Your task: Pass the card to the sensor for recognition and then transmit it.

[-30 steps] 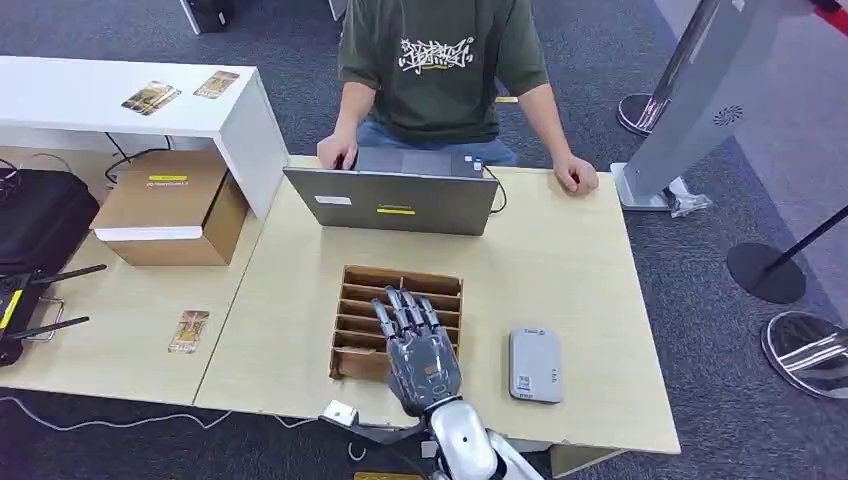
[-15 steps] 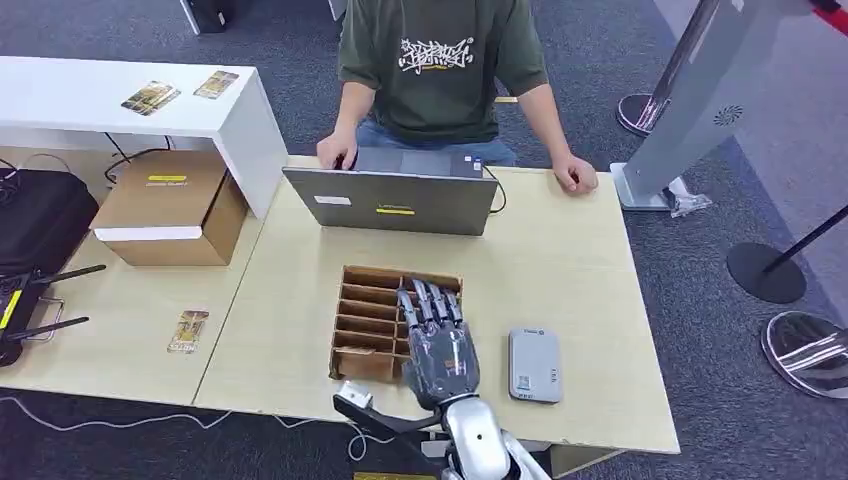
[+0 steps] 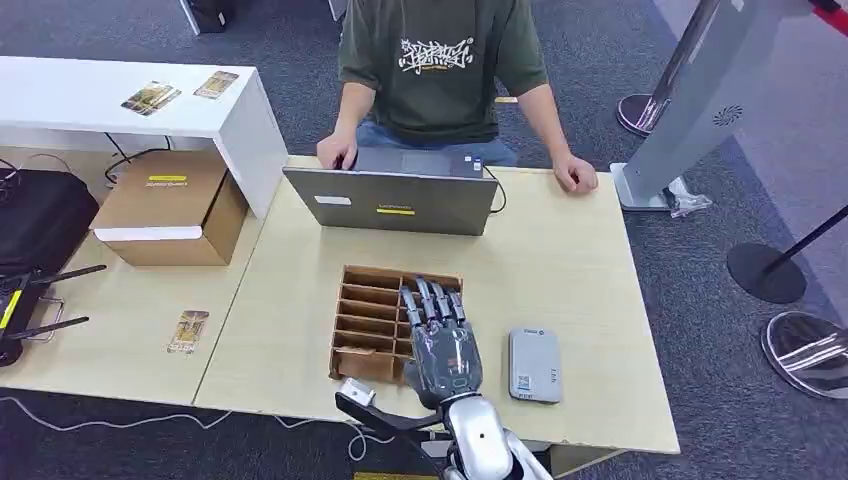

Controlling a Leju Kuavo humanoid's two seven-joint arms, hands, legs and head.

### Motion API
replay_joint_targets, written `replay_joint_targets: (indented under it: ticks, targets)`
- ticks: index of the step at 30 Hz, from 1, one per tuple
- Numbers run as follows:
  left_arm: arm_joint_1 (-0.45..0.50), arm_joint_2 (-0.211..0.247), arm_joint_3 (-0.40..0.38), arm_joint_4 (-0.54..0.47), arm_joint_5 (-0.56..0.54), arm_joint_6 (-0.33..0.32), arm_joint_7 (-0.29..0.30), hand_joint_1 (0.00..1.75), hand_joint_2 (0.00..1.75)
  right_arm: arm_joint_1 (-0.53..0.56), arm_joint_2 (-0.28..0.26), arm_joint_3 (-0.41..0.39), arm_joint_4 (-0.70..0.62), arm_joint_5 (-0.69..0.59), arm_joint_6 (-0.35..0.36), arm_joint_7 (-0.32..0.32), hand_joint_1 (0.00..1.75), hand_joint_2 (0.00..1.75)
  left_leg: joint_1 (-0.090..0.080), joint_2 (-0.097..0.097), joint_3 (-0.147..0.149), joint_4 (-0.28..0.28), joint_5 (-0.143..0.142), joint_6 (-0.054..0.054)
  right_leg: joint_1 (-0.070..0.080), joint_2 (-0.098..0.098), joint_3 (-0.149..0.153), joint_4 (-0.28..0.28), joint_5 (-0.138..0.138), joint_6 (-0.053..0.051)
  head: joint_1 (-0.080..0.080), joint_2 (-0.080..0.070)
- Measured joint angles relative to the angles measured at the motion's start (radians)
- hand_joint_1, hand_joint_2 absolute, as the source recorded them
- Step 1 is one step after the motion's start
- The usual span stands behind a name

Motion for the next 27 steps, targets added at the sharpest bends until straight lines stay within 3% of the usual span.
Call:
replay_joint_targets:
  ticks: [10, 27]
  targets:
    - [0.001, 0.000, 0.000, 0.000, 0.001, 0.002, 0.000, 0.00, 0.00, 0.001, 0.000, 0.002, 0.016, -0.022, 0.045, -0.001, 0.00, 1.75, 0.000, 0.000, 0.000, 0.000, 0.000, 0.000, 0.000, 0.000, 0.000, 0.000, 0.000, 0.000, 0.000, 0.000]
    - [0.006, 0.000, 0.003, 0.000, 0.026, 0.014, 0.000, 0.00, 0.00, -0.001, -0.004, 0.008, 0.028, -0.003, 0.055, 0.069, 0.00, 1.75, 0.000, 0.000, 0.000, 0.000, 0.000, 0.000, 0.000, 0.000, 0.000, 0.000, 0.000, 0.000, 0.000, 0.000]
